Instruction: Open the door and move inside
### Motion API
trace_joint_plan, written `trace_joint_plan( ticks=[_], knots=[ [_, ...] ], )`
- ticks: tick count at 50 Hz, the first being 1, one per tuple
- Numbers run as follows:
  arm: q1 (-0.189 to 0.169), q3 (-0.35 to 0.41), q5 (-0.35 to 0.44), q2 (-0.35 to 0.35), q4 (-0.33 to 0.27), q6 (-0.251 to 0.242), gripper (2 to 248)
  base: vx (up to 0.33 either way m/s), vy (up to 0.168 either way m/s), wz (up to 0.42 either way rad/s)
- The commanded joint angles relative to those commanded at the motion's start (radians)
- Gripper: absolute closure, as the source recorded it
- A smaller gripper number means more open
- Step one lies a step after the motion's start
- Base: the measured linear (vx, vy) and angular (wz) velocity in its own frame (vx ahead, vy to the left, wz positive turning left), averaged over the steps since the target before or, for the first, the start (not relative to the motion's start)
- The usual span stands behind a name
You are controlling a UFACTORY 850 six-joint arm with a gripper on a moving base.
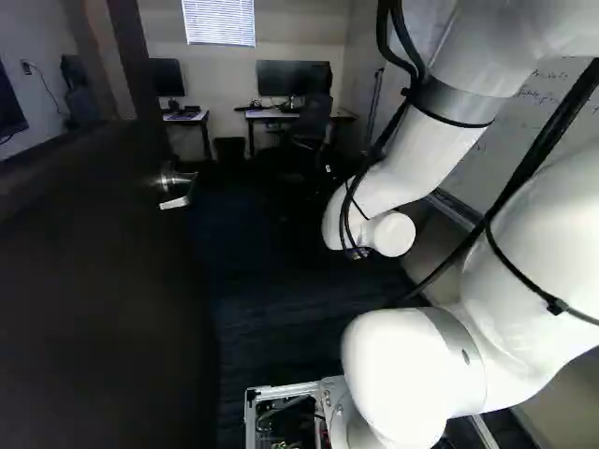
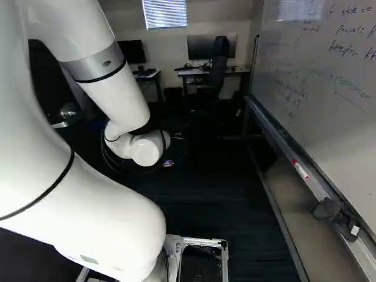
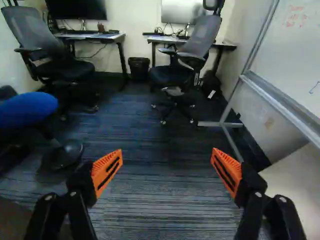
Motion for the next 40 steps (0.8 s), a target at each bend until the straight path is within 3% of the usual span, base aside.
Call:
trace_joint_plan(
  ticks=[40],
  knots=[
    [0.0, 0.0, 0.0, 0.0, 0.0, 0.0, 3, 0.232, 0.003, -0.019]
  ],
)
